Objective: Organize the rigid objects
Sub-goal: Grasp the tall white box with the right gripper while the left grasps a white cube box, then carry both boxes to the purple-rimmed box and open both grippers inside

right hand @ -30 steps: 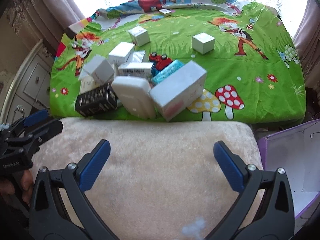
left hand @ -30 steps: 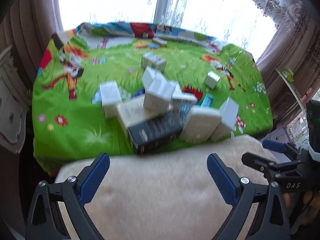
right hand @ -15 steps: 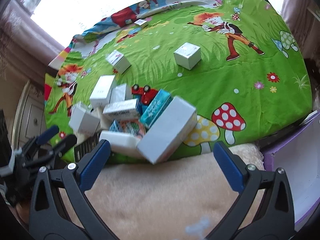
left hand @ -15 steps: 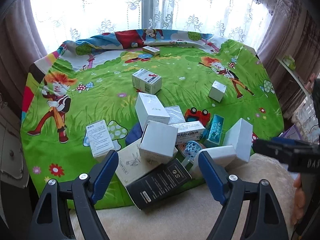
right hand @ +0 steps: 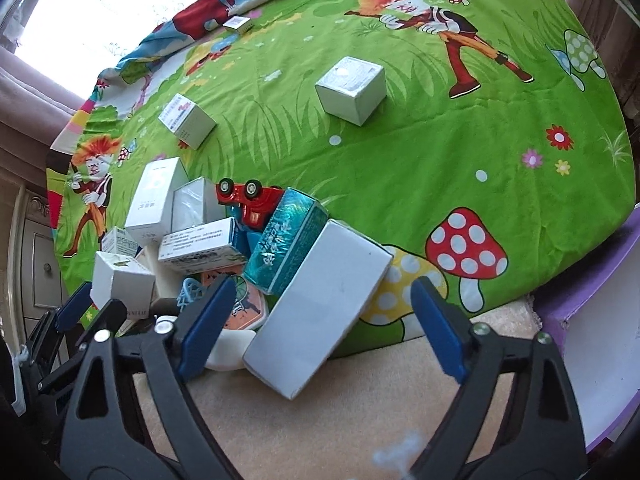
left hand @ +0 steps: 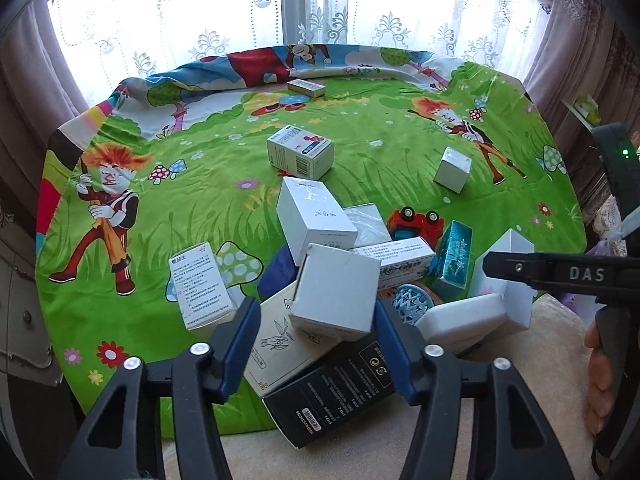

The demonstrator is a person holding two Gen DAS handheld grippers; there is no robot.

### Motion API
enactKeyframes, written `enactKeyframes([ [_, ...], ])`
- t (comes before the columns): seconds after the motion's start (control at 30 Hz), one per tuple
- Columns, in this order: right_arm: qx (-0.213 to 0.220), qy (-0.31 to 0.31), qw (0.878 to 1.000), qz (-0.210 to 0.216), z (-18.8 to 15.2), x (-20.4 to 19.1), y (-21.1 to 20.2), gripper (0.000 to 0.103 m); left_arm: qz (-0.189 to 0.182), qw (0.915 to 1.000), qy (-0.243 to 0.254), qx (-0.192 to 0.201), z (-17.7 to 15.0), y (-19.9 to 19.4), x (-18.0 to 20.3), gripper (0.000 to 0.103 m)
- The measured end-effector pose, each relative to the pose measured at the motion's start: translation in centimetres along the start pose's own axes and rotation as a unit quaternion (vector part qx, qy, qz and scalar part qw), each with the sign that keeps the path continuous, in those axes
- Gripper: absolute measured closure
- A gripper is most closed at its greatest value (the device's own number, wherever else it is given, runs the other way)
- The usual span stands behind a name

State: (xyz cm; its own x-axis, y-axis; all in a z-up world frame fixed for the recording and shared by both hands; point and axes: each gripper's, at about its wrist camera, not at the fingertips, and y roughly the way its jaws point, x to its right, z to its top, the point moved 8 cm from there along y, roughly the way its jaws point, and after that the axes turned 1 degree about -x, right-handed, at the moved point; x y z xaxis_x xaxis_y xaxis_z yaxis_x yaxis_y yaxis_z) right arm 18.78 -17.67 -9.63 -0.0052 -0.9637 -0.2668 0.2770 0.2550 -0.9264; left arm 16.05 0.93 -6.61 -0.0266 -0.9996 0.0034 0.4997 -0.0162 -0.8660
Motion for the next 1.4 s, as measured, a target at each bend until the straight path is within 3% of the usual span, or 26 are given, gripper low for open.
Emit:
enactKeyframes([
  [0.07, -0.008, 0.003, 1.0, -0.001, -0.2, 0.2, 0.4, 0.028, -0.001, 1.0, 0.0, 0.0, 0.0, 0.0, 0.1, 0.058],
  [0.13, -0.013, 0.009, 1.0, 0.003, -0.3, 0.4, 0.7, 0.043, -0.001, 1.0, 0.0, 0.001, -0.1, -0.1, 0.0, 0.058],
  [0.53, 0.024, 0.042, 0.998, 0.048, 0.0, 1.6, -1.4, 0.064, 0.003, 0.9996, -0.007, 0.025, 0.2, -1.8, 0.4, 0.058],
  [0.87, 0.067, 0.029, 0.995, 0.065, 0.1, 1.5, -4.3, 0.064, -0.001, 0.9988, -0.013, 0.047, 0.5, -4.0, 1.1, 0.059],
  [1.1, 0.105, 0.024, 0.992, 0.073, -0.1, 2.6, -8.3, 0.064, -0.033, 0.9978, 0.003, 0.058, 0.9, -5.7, 4.6, 0.059],
  [1.4, 0.151, 0.074, 0.985, 0.035, -1.8, 10.9, -13.4, 0.064, -0.103, 0.9919, 0.059, 0.046, 0.9, -6.3, 12.8, 0.059],
])
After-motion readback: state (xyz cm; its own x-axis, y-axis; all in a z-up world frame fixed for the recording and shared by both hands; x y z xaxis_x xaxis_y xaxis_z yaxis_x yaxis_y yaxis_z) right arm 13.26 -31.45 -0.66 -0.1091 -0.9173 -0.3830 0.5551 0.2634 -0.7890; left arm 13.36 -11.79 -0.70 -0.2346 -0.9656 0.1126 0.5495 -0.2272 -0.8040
